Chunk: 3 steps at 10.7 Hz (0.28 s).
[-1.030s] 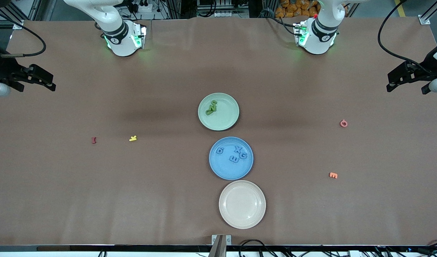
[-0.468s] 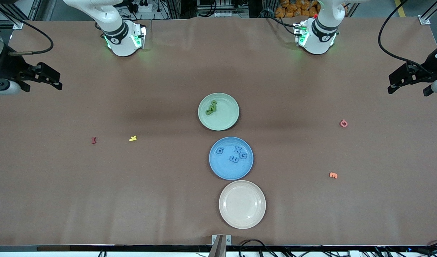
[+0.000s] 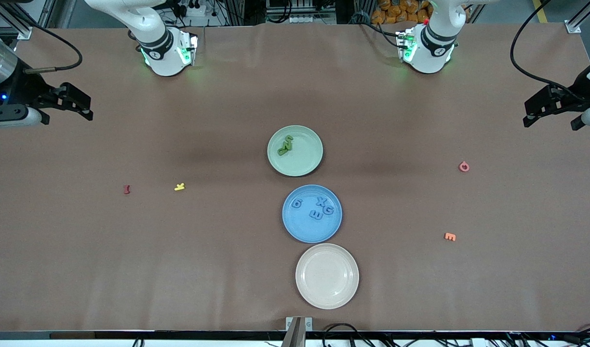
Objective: Sort letters by color into matching plates
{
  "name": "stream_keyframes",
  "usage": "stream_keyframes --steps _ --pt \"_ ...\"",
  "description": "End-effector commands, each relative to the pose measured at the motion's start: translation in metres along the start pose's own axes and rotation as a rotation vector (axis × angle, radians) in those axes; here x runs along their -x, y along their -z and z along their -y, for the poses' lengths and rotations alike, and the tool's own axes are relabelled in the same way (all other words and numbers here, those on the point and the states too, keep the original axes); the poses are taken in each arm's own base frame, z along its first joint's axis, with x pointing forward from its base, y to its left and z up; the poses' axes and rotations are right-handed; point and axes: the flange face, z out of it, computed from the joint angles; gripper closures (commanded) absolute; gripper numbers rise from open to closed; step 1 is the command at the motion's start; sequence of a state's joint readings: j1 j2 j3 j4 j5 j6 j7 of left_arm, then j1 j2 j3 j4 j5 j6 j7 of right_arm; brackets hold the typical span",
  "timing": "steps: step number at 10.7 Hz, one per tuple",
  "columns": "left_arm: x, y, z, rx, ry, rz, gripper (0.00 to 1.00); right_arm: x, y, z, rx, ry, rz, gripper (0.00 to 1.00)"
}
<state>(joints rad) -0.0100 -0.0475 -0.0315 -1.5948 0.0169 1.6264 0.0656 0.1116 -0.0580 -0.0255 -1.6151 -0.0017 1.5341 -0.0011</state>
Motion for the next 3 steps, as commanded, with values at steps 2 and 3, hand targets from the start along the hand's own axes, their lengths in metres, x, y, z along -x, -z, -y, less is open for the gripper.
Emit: stream_keyframes --steps 2,3 --pt "-0.0034 -0.0012 0.0021 -0.011 -0.019 -0.004 0.0 0.0019 0.0062 -0.0098 -0.003 -0.009 -0.003 0.0" --pt "-0.0035 -0.0005 0.0023 -0.013 -0.019 -0.006 0.0 0.0028 0.0068 -0.0122 -0.003 -0.015 -0.002 0.0"
